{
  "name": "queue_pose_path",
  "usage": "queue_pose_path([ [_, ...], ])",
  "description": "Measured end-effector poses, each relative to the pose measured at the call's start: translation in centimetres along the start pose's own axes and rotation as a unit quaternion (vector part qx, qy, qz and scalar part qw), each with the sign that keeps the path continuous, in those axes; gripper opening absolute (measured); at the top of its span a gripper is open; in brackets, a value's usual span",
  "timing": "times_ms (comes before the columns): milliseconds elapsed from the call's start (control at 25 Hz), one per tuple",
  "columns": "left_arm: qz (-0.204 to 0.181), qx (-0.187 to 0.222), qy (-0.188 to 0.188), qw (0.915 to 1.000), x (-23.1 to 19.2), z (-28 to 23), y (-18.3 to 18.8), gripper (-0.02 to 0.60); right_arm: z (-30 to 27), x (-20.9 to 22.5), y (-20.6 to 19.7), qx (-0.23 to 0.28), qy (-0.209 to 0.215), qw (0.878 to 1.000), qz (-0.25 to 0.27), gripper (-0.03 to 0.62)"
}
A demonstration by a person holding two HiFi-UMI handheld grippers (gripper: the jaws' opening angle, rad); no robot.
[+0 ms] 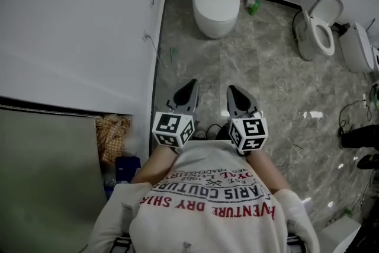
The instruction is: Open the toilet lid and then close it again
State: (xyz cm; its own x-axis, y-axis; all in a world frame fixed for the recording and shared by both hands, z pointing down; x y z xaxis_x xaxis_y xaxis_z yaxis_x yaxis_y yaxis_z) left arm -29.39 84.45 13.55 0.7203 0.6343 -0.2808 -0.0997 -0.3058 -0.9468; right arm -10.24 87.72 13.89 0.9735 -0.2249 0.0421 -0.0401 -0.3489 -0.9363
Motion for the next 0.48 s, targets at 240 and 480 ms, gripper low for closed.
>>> queue_pose_path([
  [240,0.010,-0.016,0.013,0.9997,-1.2,-1.4,-0.4,0.006,-2.8,1.5,0.3,-0.010,0.010,1.000,-0.021,0.014],
  [480,0.007,-0.025,0.034,0.9991,-2.5,-4.8,-0.3,0.006,-7.0,3.9,0.7,-0.017,0.032,0.999,-0.023,0.014],
])
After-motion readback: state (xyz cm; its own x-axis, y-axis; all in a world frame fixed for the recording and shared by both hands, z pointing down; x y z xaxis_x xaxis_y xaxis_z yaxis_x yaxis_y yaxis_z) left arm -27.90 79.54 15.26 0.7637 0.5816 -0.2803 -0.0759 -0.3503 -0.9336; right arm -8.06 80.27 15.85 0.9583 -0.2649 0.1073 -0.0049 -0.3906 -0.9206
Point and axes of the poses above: the fingertips, and each gripper's own axes: z backward along the fingers, x to its right, y out of its top, the point moved 9 cm from there along z, backward along the fingers, and after that the axes turned 6 degrees about -y, right-handed, at the moved point
